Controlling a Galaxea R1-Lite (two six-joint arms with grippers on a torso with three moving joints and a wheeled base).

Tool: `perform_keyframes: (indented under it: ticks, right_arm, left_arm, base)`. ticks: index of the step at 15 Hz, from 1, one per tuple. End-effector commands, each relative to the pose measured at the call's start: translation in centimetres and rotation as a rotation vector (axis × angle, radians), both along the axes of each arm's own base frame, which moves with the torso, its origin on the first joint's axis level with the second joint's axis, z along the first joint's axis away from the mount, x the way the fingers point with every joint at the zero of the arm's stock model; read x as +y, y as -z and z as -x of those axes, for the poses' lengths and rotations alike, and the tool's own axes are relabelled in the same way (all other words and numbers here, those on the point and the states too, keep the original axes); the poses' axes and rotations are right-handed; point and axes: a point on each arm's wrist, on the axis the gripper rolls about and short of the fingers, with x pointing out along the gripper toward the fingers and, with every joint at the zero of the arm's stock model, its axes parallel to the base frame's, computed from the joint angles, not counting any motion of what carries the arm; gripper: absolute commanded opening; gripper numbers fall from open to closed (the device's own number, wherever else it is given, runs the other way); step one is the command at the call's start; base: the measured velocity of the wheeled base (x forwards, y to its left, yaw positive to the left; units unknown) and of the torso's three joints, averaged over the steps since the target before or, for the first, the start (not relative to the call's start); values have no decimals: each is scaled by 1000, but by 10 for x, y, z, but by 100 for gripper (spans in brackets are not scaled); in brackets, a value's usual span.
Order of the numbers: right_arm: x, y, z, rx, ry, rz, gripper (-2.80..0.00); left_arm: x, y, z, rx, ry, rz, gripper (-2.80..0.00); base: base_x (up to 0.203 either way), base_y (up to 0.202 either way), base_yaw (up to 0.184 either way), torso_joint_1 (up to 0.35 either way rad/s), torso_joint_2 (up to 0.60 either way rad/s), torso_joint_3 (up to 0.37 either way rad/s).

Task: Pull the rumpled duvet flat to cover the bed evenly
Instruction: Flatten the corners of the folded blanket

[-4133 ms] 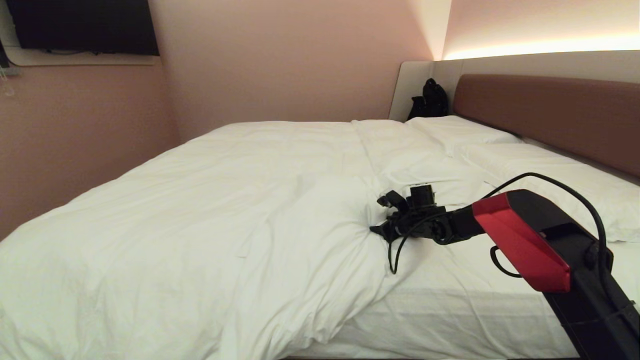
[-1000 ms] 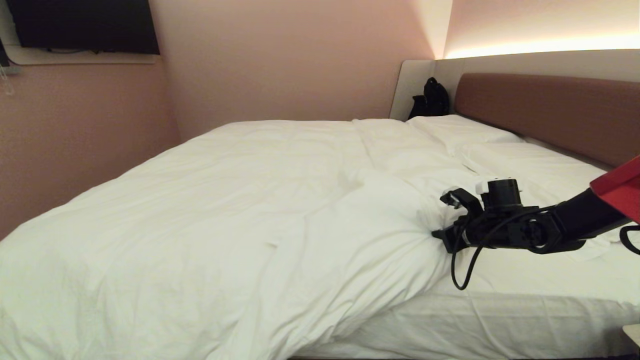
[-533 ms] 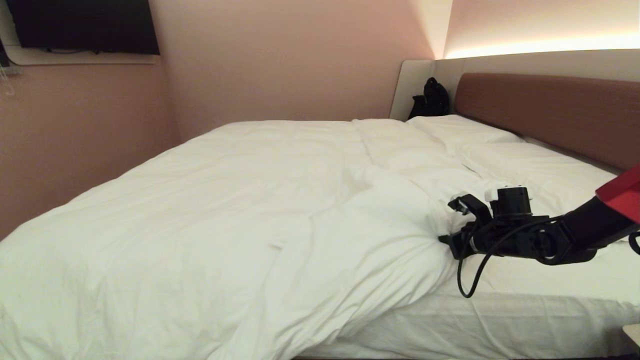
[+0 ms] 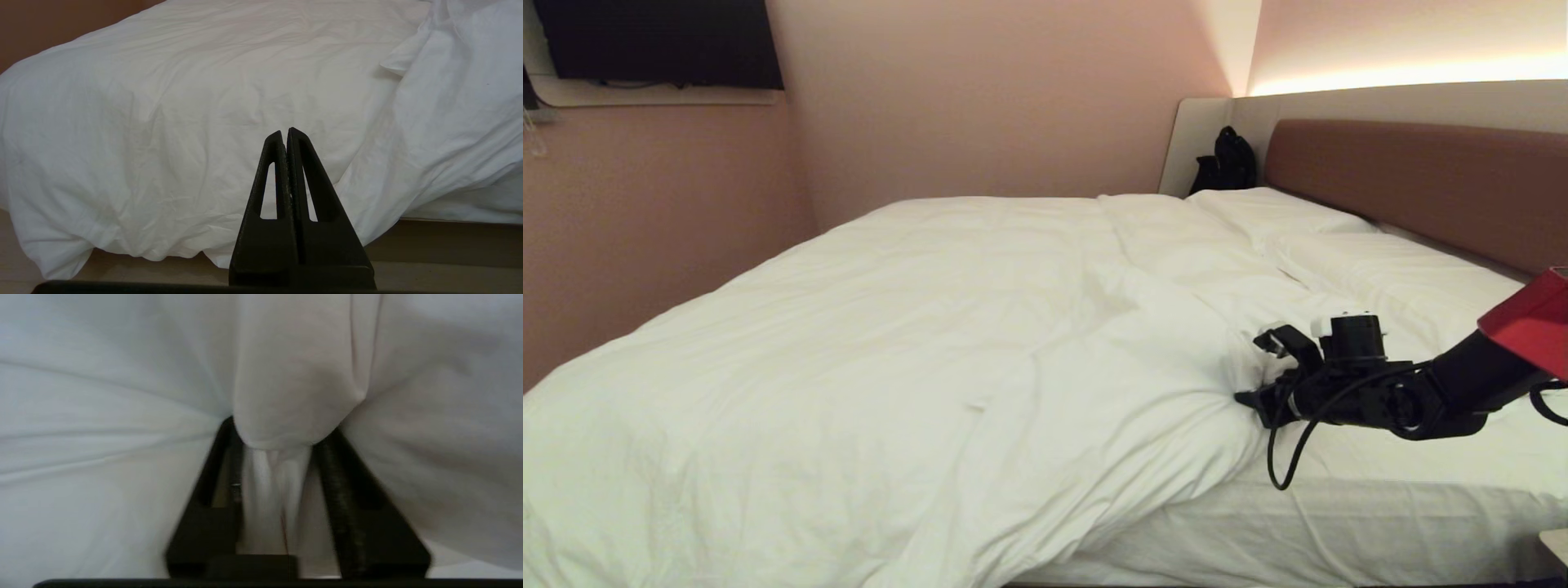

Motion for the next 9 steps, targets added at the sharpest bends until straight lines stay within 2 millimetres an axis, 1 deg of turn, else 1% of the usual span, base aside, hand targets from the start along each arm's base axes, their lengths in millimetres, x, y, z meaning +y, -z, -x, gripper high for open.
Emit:
perform_keyframes:
  ticks: [1,3,5,6,7,9]
  right_arm:
    - [1,-2,1,-19,-4,-3,0]
    - [3,-18,7,-56,-8,-9,0]
    - [7,-43,14,-112,-2,-36,0]
    - [8,-62,21,-158,0,-50,0]
    - [10,-74,25,-186,-1,-59,0]
    - [20,-107,42,-272,-30,-73,0]
  left_arm:
    - [0,0,0,0,-1,0,-280]
    - [0,0,0,0,-1,0,-280]
    - [0,0,0,-1,-1,0,-280]
    - [0,0,0,0,-1,0,-280]
    - [0,0,0,0,-1,0,-280]
    - [0,0,0,-1,-1,0,-280]
  base:
    - [0,0,0,0,0,0]
    - [0,0,0,0,0,0]
    - [0,0,0,0,0,0]
    - [0,0,0,0,0,0]
    - [0,0,0,0,0,0]
    - [0,0,0,0,0,0]
